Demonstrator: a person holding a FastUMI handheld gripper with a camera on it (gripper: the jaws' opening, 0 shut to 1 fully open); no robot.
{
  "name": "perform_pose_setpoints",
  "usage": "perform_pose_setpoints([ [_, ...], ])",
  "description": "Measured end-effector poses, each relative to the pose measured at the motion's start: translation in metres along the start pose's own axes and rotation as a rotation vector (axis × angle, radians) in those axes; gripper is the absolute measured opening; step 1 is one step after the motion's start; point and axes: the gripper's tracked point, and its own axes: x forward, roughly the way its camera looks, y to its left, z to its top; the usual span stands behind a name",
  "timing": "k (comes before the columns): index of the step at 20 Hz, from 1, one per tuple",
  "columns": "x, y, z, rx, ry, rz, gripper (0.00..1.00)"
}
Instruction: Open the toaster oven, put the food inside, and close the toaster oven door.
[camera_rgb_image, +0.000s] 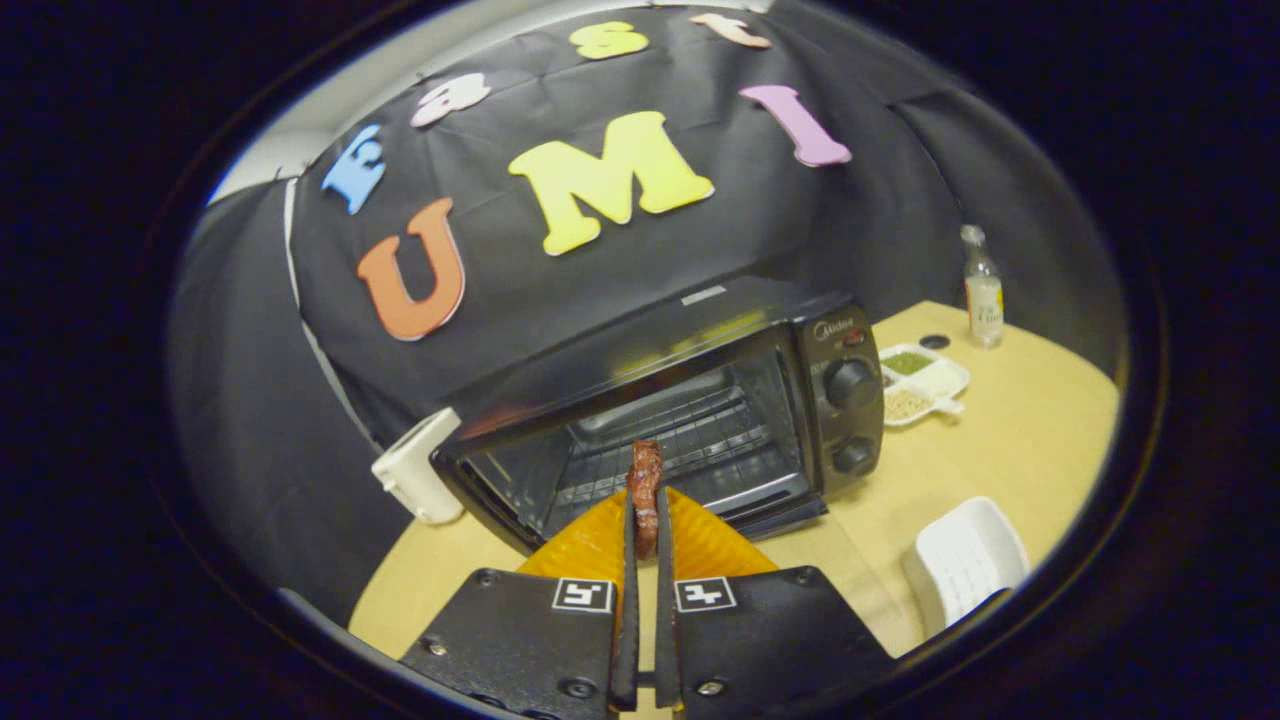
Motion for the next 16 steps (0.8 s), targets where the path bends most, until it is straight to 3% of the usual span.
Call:
perform_pose_setpoints([
  [3,0.034,0.005,-0.003,0.186,-0.006,0.079,0.09],
  [6,0.065,0.001,0.001,0.283,-0.028,0.113,0.1],
  [16,0.105,-0.011,-0.007,0.2,-0.041,0.067,0.12],
])
